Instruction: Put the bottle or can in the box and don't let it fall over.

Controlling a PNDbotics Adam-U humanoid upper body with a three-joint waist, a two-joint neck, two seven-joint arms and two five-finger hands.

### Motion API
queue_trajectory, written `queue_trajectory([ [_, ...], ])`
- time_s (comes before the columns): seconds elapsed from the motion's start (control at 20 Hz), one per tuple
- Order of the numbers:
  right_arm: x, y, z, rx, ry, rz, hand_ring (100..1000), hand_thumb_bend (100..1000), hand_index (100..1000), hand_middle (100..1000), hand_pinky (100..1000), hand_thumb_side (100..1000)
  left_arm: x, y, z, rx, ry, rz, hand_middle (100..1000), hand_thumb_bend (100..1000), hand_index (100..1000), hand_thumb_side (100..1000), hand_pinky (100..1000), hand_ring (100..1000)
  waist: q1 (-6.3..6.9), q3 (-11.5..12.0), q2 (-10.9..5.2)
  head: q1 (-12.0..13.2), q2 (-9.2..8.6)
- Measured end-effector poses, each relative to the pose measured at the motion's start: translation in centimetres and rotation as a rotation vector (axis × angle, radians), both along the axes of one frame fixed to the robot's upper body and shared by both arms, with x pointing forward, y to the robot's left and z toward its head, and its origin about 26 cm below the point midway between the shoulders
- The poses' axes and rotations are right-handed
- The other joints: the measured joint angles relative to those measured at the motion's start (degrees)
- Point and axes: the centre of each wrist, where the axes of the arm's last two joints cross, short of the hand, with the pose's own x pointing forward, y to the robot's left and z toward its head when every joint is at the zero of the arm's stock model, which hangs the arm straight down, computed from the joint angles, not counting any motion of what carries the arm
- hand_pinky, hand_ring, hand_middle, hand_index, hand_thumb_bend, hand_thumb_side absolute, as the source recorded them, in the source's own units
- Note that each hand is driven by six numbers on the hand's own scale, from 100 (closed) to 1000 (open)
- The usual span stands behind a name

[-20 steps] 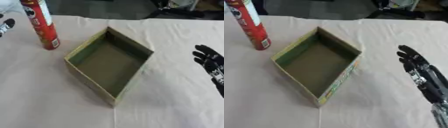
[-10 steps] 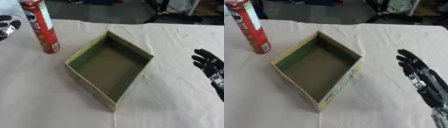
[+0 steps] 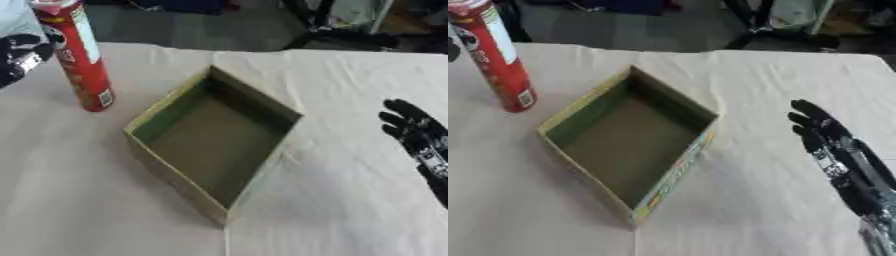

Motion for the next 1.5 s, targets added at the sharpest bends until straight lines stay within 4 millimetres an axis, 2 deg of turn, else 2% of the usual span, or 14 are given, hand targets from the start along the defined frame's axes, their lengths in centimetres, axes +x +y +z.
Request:
queue_trajectory([
  [0.3,0.0,0.0,0.0,0.001,0.006,-0.001,1000,100,1000,1000,1000,763,0.6,-0.4,0.4,0.035,-0.010,-0.010,1000,347,974,595,1000,1000,0.13,-0.1,0.00,0.0,0.00],
  [0.4,0.0,0.0,0.0,0.003,0.008,-0.001,1000,100,1000,1000,1000,765,0.8,-0.6,0.2,0.040,-0.007,-0.014,1000,292,975,496,1000,1000,0.14,-0.1,0.01,0.1,0.00],
  [0.45,0.0,0.1,0.0,0.004,0.009,0.000,1000,100,1000,1000,1000,767,0.9,-0.7,0.1,0.043,-0.005,-0.016,1000,289,977,489,1000,1000,0.15,-0.1,0.02,0.1,0.00],
  [0.8,0.0,0.1,-0.1,0.008,0.015,0.000,1000,100,1000,1000,1000,772,1.3,-1.0,-0.4,0.044,0.011,-0.003,1000,315,983,540,1000,1000,0.15,-0.2,0.43,0.3,-0.15],
  [1.5,0.0,0.3,-0.4,0.016,0.021,-0.008,1000,100,1000,1000,1000,770,1.8,-0.3,-1.1,0.016,0.047,0.162,1000,332,971,608,1000,1000,-0.18,0.4,0.47,0.2,-0.18],
])
